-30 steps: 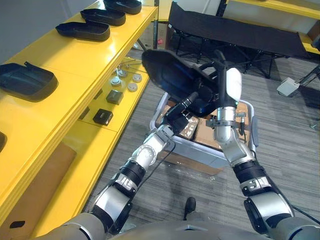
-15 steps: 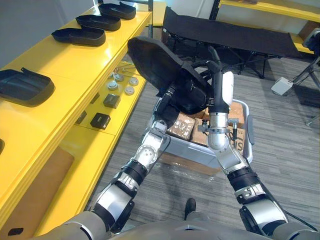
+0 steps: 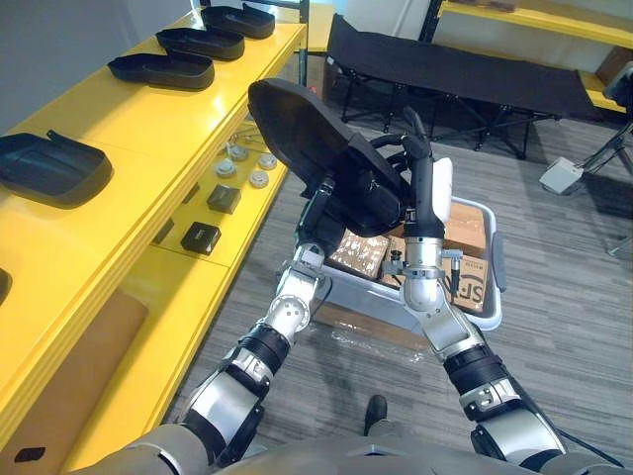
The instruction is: Walk over and take three plastic housings, then place them on the shelf
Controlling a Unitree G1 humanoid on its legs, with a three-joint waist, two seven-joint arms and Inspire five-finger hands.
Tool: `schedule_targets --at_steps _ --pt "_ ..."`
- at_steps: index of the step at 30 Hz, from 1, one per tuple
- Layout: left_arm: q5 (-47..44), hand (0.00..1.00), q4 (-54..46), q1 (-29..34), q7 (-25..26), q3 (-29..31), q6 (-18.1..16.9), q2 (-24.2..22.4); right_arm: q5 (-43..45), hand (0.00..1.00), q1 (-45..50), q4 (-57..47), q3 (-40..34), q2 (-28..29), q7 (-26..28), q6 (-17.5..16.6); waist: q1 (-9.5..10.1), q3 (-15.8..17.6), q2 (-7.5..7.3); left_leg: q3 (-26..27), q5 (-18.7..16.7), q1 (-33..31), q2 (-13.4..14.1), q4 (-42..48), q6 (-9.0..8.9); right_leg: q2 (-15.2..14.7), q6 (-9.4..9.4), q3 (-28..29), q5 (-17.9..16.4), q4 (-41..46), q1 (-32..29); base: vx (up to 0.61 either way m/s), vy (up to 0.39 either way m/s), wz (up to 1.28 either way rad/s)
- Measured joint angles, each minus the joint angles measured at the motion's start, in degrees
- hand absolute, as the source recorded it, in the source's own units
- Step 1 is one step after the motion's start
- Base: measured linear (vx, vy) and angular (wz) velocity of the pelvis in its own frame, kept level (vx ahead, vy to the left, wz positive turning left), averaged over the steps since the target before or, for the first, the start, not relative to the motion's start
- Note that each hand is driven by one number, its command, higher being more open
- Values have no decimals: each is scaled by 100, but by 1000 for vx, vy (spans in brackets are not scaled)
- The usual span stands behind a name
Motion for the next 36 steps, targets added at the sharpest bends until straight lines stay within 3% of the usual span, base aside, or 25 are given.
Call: schedule_targets --at_steps 4,8,12,16,24,29,33,36 --pt "472 0 -139 102 12 96 -147 -4 102 100 279 16 58 33 59 32 7 -39 -59 1 -2 1 1 0 0 0 -1 -1 -2 0 0 0 0 0" --pt "1093 0 -832 197 81 346 -330 -3 874 100 626 63 55 158 192 213 51 -45 -71 4 -2 2 2 3 0 1 -2 -1 -2 -1 -2 0 0 0" --pt "2121 0 -1362 199 582 467 -435 -7 1402 100 653 -264 27 421 330 434 48 -45 -71 11 -3 11 2 6 1 2 -8 2 -6 -32 -5 0 0 0" --pt "3539 0 -1414 305 1554 921 -589 -14 1629 100 685 -823 -155 433 421 678 15 -49 -66 33 -8 37 6 5 0 13 -47 0 -36 -33 -18 -7 -2 -3" --pt "7152 0 -1418 1302 4769 2496 -598 25 1932 100 1649 -1757 -784 435 406 1059 -16 -97 19 93 -82 78 8 5 -10 19 -66 -7 -50 -2 0 0 0 -3" --pt "8123 0 -1780 1683 5860 3057 -607 79 2270 100 2411 -1763 -955 518 441 1270 13 -153 119 98 -155 62 6 58 -7 12 -67 -34 -55 -4 9 0 0 0" --pt "8251 0 -1892 1772 5936 3113 -885 79 2579 100 2655 -1764 -1073 685 731 1275 -12 -204 206 79 -241 -25 8 196 -10 -7 -76 -58 -68 -5 -7 0 0 0" --pt "8055 0 -2261 1956 5387 3053 -1073 35 2951 100 2729 -1763 -1084 678 1239 1267 -28 -238 265 73 -244 -59 13 204 -10 -7 -122 -71 -107 -33 -28 0 0 0"
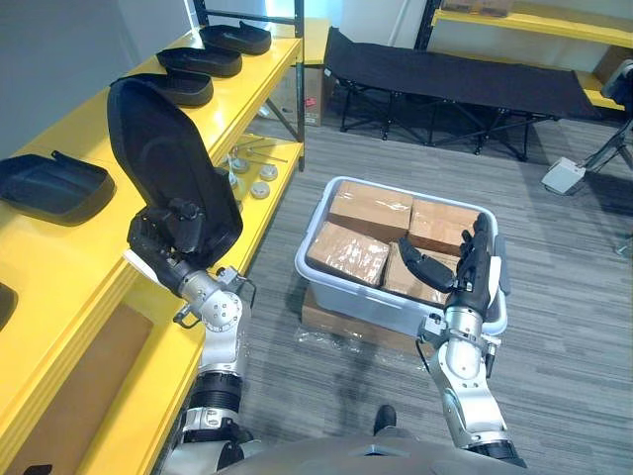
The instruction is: Walk over and take three plastic housings, then place them on the shelf
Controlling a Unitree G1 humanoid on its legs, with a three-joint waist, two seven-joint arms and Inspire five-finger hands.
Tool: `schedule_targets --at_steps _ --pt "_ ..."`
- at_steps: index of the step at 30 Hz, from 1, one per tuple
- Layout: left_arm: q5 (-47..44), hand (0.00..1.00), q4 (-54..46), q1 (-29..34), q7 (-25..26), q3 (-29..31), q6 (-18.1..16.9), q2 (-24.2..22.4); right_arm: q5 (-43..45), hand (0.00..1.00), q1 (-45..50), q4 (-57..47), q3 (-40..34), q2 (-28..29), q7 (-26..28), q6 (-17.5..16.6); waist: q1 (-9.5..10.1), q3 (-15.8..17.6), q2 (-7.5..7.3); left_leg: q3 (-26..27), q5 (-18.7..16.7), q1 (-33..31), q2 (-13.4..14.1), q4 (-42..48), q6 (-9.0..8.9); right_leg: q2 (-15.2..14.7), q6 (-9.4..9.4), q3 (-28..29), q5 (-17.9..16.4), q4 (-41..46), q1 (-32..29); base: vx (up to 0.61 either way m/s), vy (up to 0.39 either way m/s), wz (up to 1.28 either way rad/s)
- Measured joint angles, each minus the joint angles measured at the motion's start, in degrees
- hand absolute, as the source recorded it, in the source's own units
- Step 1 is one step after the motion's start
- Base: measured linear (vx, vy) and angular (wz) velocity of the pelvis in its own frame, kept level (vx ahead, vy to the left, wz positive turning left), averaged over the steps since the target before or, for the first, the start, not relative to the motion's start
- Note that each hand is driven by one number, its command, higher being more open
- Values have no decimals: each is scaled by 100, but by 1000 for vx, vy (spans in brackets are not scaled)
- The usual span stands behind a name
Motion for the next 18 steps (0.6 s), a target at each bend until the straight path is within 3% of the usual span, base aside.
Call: schedule_targets --at_steps 2,3,4,6,11,18 --pt "-301 0 -801 484 -607 -235 -13 -1 2 100 104 1 -16 -1 272 -4 10 -25 40 -6 0 -58 1 4 -1 -1 -2 -10 -1 2 -56 0 0 0" --pt "-657 0 -1438 937 -1204 -396 -21 0 3 100 191 4 -61 -2 462 -4 22 -36 75 -9 -3 -65 1 3 -4 -1 5 -19 2 30 -59 0 0 0" --pt "-717 0 -1540 1011 -1311 -419 -21 1 6 100 206 4 -73 -2 498 -8 25 -40 82 -11 -4 -66 2 3 -5 -1 23 -21 13 29 -58 40 3 3" --pt "-1085 0 -2199 1541 -2085 -443 -23 27 250 100 298 4 -206 -6 819 -91 66 -76 141 -33 -7 -69 2 4 -8 -1 52 -72 24 30 -34 33 5 5" --pt "-1703 0 -2759 2083 -2880 -98 -24 71 682 100 311 5 -334 -62 1276 -403 208 -105 206 -196 -101 -166 1 105 39 -26 82 -287 -66 26 76 3 4 18" --pt "-2012 0 -3615 2536 -3609 501 -80 140 665 100 -42 127 361 -292 2003 -444 809 -153 285 -935 -13 -472 -56 139 13 -52 89 -1056 -123 32 349 25 0 49"
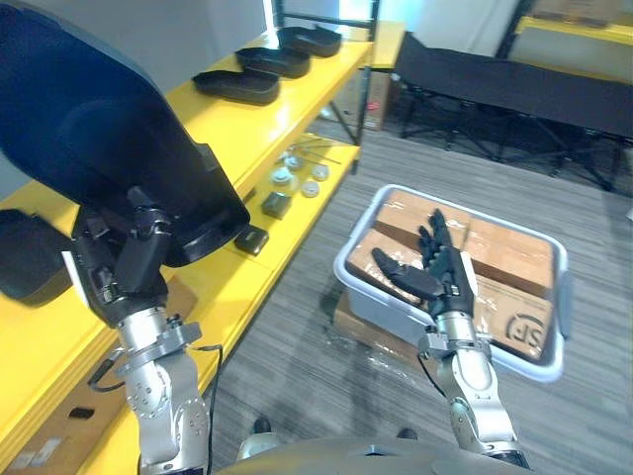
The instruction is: Walk over and take three plastic housings, then place them on the shelf
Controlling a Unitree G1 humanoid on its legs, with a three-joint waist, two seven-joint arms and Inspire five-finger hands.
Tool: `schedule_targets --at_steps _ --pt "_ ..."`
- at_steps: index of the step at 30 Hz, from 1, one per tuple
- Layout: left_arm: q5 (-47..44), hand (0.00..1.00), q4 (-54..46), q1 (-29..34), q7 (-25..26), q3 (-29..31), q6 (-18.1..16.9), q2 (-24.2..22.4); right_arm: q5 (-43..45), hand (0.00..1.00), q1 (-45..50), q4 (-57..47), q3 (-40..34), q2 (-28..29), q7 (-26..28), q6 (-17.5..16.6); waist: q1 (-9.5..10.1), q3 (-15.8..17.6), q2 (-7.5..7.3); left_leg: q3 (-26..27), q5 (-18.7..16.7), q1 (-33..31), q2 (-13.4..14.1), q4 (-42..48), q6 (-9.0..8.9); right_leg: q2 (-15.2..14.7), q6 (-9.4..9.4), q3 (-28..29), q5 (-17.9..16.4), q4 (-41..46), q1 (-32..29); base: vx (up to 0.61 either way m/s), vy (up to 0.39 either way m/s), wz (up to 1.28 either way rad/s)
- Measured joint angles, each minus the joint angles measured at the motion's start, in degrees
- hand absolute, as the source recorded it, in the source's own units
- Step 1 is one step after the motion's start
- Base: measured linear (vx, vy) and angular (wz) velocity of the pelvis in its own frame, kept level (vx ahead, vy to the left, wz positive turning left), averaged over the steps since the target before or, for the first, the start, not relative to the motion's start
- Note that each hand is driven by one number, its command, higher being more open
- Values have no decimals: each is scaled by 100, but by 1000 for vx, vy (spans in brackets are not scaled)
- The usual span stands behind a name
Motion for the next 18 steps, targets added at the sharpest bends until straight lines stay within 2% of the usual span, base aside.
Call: schedule_targets --at_steps 5,6,9,13,16,18 --pt "-371 0 -243 263 -557 233 -50 7 -233 100 -534 288 361 32 -92 -1 336 -28 -18 -518 -3 -132 -197 42 47 -127 92 -569 -79 1 303 5 19 63" --pt "-773 0 -304 427 -849 362 -48 7 -430 100 -730 445 452 34 -169 1 468 -31 -25 -637 7 -184 -231 42 63 -134 104 -681 -100 1 346 6 6 40" --pt "-1374 0 -325 620 -1107 573 -51 -54 -496 100 -933 639 574 33 -212 46 645 -33 -29 -755 11 -182 -253 44 54 -135 145 -770 -140 2 438 7 -10 26" --pt "-1667 0 -331 710 -1278 843 -52 -199 -482 100 -1001 638 560 22 -157 54 663 -35 -41 -754 -12 -167 -255 54 44 -135 132 -757 -158 3 459 -5 -7 0" --pt "-1632 0 -331 690 -1379 822 -50 -188 -383 100 -963 621 501 21 -24 85 585 -30 -45 -702 18 -238 -248 50 80 -155 110 -871 -229 83 485 -13 -11 13" --pt "-1579 0 -331 497 -1659 768 -17 -160 -369 100 -770 460 268 25 49 98 430 -2 -75 -719 163 -431 -273 56 148 -245 172 -1183 -412 345 493 -37 -9 73"
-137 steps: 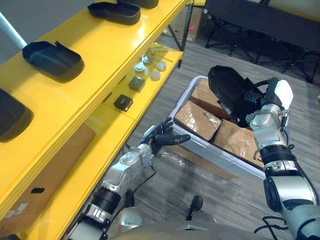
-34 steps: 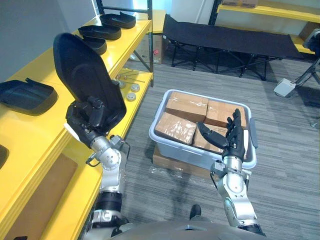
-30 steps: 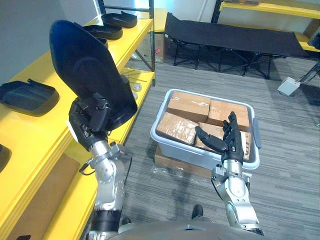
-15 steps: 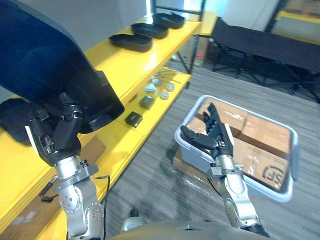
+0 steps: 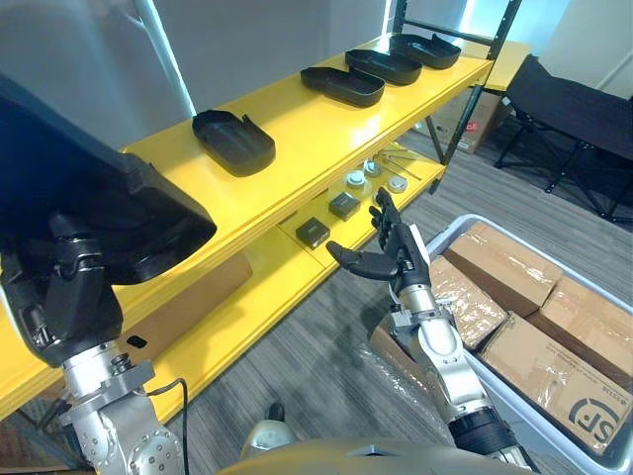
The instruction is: Walk over and take three plastic housings, then place them on the shelf
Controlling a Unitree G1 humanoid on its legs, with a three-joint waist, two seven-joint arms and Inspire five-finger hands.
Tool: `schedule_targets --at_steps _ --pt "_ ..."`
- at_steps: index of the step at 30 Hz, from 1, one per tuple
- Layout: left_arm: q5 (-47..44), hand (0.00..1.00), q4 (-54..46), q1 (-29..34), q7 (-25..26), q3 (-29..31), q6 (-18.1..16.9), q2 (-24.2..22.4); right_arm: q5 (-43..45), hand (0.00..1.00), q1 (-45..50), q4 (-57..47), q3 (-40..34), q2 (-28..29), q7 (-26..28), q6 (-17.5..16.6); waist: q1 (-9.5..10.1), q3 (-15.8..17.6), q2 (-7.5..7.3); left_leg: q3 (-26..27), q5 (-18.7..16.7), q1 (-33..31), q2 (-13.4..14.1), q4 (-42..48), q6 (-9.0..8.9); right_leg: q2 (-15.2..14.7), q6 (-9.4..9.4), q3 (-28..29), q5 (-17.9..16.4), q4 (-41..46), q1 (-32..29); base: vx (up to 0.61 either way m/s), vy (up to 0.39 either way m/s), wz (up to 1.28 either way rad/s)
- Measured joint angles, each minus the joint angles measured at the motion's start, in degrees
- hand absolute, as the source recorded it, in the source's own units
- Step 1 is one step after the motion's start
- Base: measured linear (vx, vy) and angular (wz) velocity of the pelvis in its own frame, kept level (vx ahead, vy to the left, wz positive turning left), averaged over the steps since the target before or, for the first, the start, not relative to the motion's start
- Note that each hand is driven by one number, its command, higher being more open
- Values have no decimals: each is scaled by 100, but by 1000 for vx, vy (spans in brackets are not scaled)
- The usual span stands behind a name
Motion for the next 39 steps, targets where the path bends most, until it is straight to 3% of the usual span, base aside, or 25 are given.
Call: schedule_targets --at_steps 3,4,6,7,8,9,10,13,16,19,22,24,26,28,29,30,31,32,33,34,36,37,39 --pt "30 0 0 -142 -261 -72 3 130 -16 100 188 -66 -323 -14 -32 2 -2 24 -25 -270 166 -95 -105 -58 46 -133 16 -67 -273 430 -9 -9 18 68" --pt "25 0 1 -137 -300 -102 4 183 -53 100 229 -65 -418 -2 -122 -1 -2 38 -18 -337 217 -80 -135 -110 61 -196 -62 20 -411 631 -27 -17 48 89" --pt "-35 0 9 -134 -516 -172 3 274 -2 100 386 -73 -623 36 -279 -39 -140 72 -45 -633 363 -51 -290 -225 128 -367 -350 732 -846 1257 -51 -23 41 98" --pt "-42 0 8 -133 -553 -218 -9 297 58 100 435 -81 -678 46 -276 -65 -130 80 -61 -687 388 -44 -317 -256 128 -388 -404 937 -946 1389 -84 -35 -4 79" --pt "-47 0 4 -133 -629 -258 -27 360 149 100 496 -141 -732 82 -262 -83 -135 107 -117 -759 448 -51 -366 -362 168 -411 -480 1169 -1256 1555 -126 -36 -42 51" --pt "-58 0 5 -135 -663 -268 -30 405 123 100 496 -150 -733 103 -261 -126 -159 133 -140 -744 496 -62 -395 -427 185 -431 -432 1208 -1455 1582 -124 -71 -116 72" --pt "-56 0 24 -137 -705 -306 -27 436 98 100 485 -183 -729 93 -254 -191 -249 149 -202 -653 675 -109 -397 -552 181 -452 -65 1198 -1618 1620 -137 -104 -139 59" --pt "-20 0 23 -78 -628 -605 -26 404 93 100 387 -190 -720 2 -95 -210 -141 319 30 -464 826 -137 -252 -500 106 -360 268 1251 -1508 1588 -157 -151 -85 7" --pt "-13 0 24 -71 -490 -810 -13 311 90 100 312 -190 -667 -16 98 -213 -160 390 139 -429 831 -139 -201 -399 106 -312 299 1293 -1493 1593 -148 -116 -19 -7" --pt "-1 0 24 -53 -505 -919 -4 249 98 100 304 -191 -616 -23 147 -274 -170 447 95 -426 824 -129 -195 -367 114 -308 292 1293 -1500 1606 -123 -76 3 0" --pt "0 0 25 69 -500 -915 -4 252 146 100 194 -191 -493 -12 185 -369 -139 576 -47 -369 687 -141 -275 -190 175 -441 308 1314 -1541 1723 -106 -49 34 -2" --pt "2 0 69 161 -491 -887 -4 251 218 100 55 -192 -358 15 157 -560 -99 677 -131 -187 279 -397 -374 571 192 -622 376 1298 -1609 1856 -13 -20 58 9" --pt "4 0 86 158 -474 -853 -4 250 219 100 -55 -196 -285 38 141 -631 -64 697 -126 -88 -9 -583 -412 1125 236 -716 412 1250 -1649 1886 92 7 82 17" --pt "116 0 80 139 -492 -805 -8 250 215 100 -94 -330 -229 65 95 -681 53 736 -202 178 -397 -814 -447 1801 364 -863 429 1172 -1676 1815 259 46 157 23" --pt "272 0 77 140 -494 -739 -8 265 214 100 -87 -364 -224 100 74 -742 70 704 -257 545 -689 -955 -508 2338 596 -924 363 1099 -1688 1562 467 125 212 37" --pt "475 0 68 150 -501 -721 -14 255 218 100 -15 -435 -246 73 36 -787 34 634 -99 888 -1217 -881 -586 2676 763 -893 -401 1033 -1670 1686 668 163 226 48" --pt "511 0 76 100 -514 -713 -22 286 224 100 42 -498 -261 47 24 -824 3 638 -84 834 -1348 -889 -598 2736 792 -1006 -769 1140 -1626 2167 560 192 220 59" --pt "605 0 70 85 -502 -676 -31 341 339 100 94 -521 -179 62 21 -854 -35 581 -151 768 -1372 -808 -739 2542 835 -1341 -970 1584 -1044 3110 -54 217 204 35" --pt "735 0 54 81 -392 -587 -54 505 360 100 42 -515 -107 125 63 -859 -4 548 -205 816 -1297 -603 -769 2148 835 -1406 -889 1935 -515 3601 -468 228 188 16" --pt "826 0 47 68 -286 -518 -63 612 358 100 -29 -513 -82 169 107 -861 2 546 -207 809 -1251 -510 -762 1973 874 -1379 -853 1971 -522 3880 -655 286 148 -23" --pt "1018 0 53 44 -11 -340 -55 796 323 100 -379 -475 -18 198 222 -870 -3 588 -142 778 -1147 -113 -716 1565 1048 -1146 -849 1962 -1127 4417 -1018 303 113 -24" --pt "1108 0 59 -37 131 -270 -53 857 303 100 -742 -440 -35 155 222 -873 -3 670 35 760 -1101 198 -634 1313 988 -763 -817 1890 -1500 4203 -1135 276 119 -10" --pt "1101 0 152 -449 189 -222 -54 1057 178 100 -1396 -470 -108 -21 70 -973 -117 654 127 549 -1067 467 -585 1016 935 -88 -761 2095 -1711 3317 -1488 269 78 44"
